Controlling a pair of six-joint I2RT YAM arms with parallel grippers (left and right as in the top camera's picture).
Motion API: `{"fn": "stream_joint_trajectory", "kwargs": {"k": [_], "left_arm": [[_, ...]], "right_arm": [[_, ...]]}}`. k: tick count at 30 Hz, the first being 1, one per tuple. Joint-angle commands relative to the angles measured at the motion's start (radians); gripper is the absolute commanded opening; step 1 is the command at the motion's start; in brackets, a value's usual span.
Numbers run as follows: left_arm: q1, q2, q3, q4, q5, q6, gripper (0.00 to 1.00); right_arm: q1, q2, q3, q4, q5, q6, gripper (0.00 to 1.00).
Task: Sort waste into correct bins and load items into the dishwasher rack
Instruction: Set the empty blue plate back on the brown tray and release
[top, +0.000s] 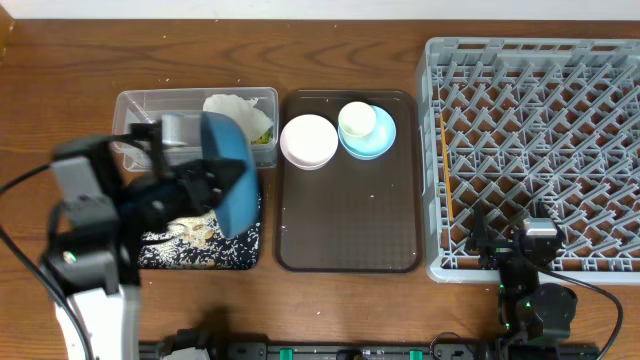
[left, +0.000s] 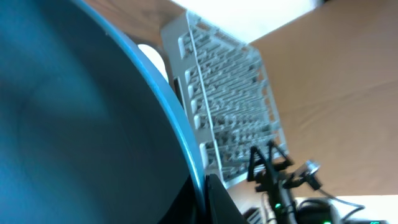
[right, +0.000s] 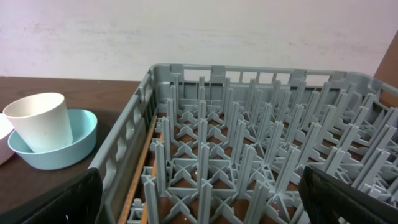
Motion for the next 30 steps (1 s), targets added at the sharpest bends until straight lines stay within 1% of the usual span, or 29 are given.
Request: {"fn": "stream_joint_trajectory", "kwargs": {"k": [1, 3, 4, 5, 7, 10, 13, 17, 21, 27, 30], "left_arm": [[-0.204, -0.044, 0.031, 0.029, -0.338, -0.154, 0.06], [-0.343, -0.044, 0.031, 0.042, -0.471, -0.176, 0.06], [-0.434, -0.034, 0.027, 0.048, -0.559, -0.187, 0.06], [-0.473, -0.027, 0.026, 0.051, -0.594, -0.192, 0.06], [-0.596, 0.006, 0.024, 0.058, -0.692, -0.209, 0.06], [-0.771, 0.095, 0.024, 0.095, -0.772, -0.215, 0.06], [-0.908, 0.217, 0.024, 0.164, -0.817, -0.215, 0.06], [-0.995, 0.37, 0.024, 0.241, -0.825, -0.214, 0.06], [-1.021, 0.486, 0.024, 0.257, -0.873, -0.214, 0.06], [-1.022, 0.546, 0.024, 0.256, -0.918, -0.206, 0.06], [-1.023, 0.557, 0.024, 0.256, -0.917, -0.221, 0.06]], "right_arm": [[-0.003, -0.004, -0.001, -0.004, -0.003, -0.004, 0.99], [-0.003, -0.004, -0.001, -0.004, -0.003, -0.004, 0.99], [-0.003, -0.004, -0.001, -0.004, -0.003, -0.004, 0.99], [-0.003, -0.004, -0.001, -0.004, -0.003, -0.004, 0.99], [-0.003, -0.004, -0.001, -0.004, -0.003, -0.004, 0.99], [-0.003, -0.004, -0.001, -0.004, -0.003, -0.004, 0.99], [-0.003, -0.004, -0.001, -0.004, -0.003, -0.004, 0.99], [-0.003, -0.004, -0.001, -0.004, -0.003, -0.004, 0.99], [-0.003, -0.004, -0.001, -0.004, -0.003, -0.004, 0.99], [-0.003, -0.004, -0.001, -0.004, -0.003, -0.004, 0.99], [-0.003, -0.004, -0.001, -0.004, -0.003, -0.004, 0.99]]}}
